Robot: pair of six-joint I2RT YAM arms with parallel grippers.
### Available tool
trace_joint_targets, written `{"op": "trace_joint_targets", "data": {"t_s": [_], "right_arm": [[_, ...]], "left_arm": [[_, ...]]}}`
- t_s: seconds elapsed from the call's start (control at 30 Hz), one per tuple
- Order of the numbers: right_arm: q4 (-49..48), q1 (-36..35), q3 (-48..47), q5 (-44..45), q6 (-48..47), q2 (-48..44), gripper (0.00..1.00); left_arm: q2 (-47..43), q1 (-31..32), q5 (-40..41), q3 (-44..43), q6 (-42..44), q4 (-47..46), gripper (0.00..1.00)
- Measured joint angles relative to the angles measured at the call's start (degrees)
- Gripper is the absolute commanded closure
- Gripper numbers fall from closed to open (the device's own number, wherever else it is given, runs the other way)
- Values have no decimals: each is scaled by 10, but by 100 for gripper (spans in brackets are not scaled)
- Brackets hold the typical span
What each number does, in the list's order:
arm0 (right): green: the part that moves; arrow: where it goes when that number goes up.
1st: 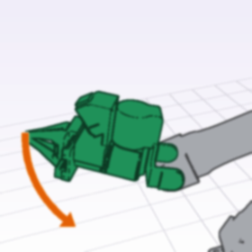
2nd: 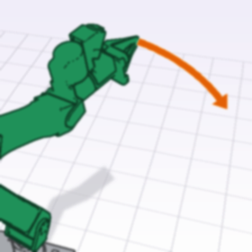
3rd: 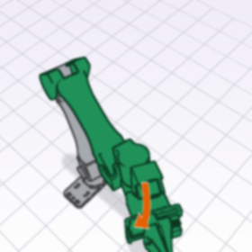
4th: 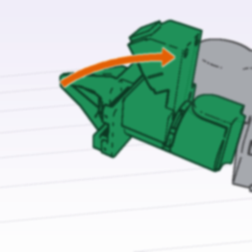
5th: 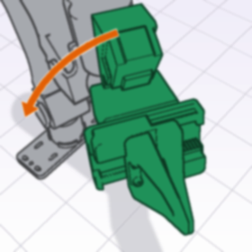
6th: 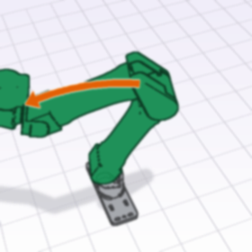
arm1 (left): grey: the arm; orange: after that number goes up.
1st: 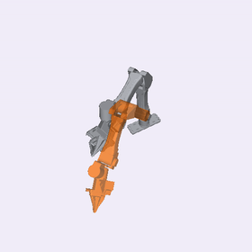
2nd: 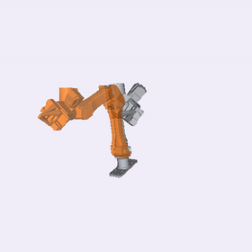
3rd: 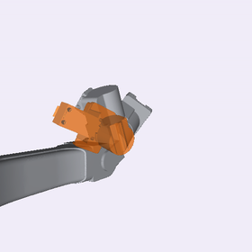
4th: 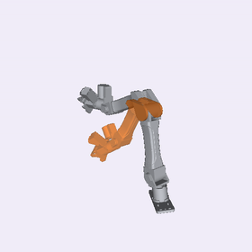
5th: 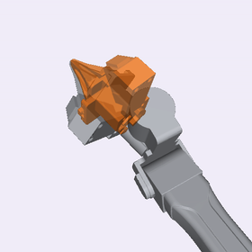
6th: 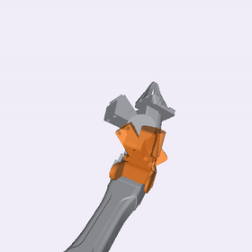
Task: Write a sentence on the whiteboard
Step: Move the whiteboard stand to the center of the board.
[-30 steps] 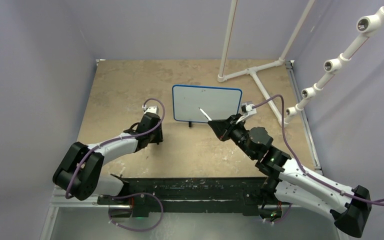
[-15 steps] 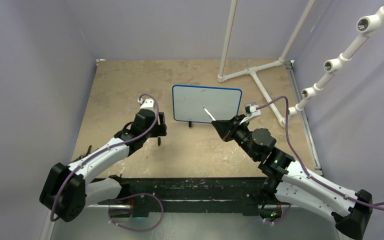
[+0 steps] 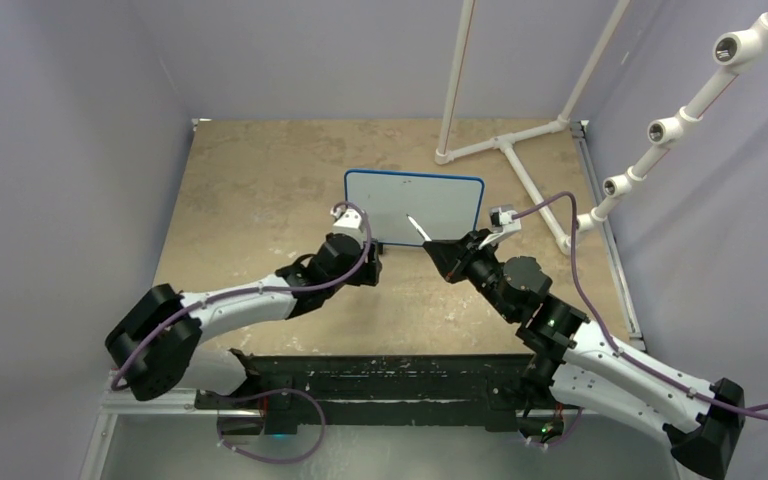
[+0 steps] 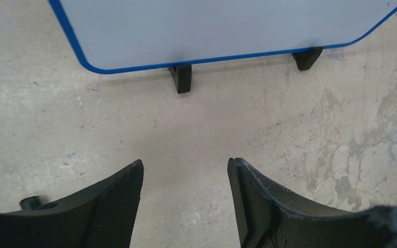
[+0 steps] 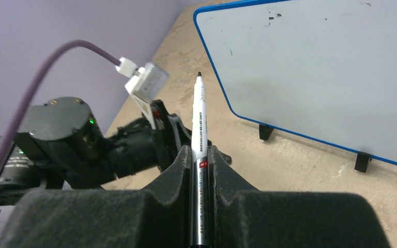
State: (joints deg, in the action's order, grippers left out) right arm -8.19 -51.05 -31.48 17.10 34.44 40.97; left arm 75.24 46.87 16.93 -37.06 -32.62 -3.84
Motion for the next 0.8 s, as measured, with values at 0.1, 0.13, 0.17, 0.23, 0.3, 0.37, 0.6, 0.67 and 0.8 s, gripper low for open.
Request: {"op": "trace_joint_targets", "data": {"t_s": [0.1,0.13,0.17,0.23,0.3,0.37,0.6,0.67,0.8], "right_arm": [[-2,0,0,0,0,3,100],[-3,0,0,0,0,5,100],[-5,0,0,0,0,7,100],[-5,0,1,0,0,10,100],[-7,0,1,0,0,14,100],[-9,0,1,0,0,16,100],[-21,0,10,-1,2,18,100],[-22,0,10,-1,3,18,100],[-24,0,10,-1,3,18,100]], "left_arm": [[46,22,16,-7,-9,-23,43],[62,27,21,-10,-10,-30,43],[77,31,26,-14,-12,-38,44],[100,36,33,-21,-13,-53,47],[122,39,40,-28,-15,-71,49],[137,41,49,-32,-17,-90,51],[193,45,107,-41,-22,-143,62],[210,45,119,-41,-22,-156,66],[237,45,138,-45,-20,-172,67]]}}
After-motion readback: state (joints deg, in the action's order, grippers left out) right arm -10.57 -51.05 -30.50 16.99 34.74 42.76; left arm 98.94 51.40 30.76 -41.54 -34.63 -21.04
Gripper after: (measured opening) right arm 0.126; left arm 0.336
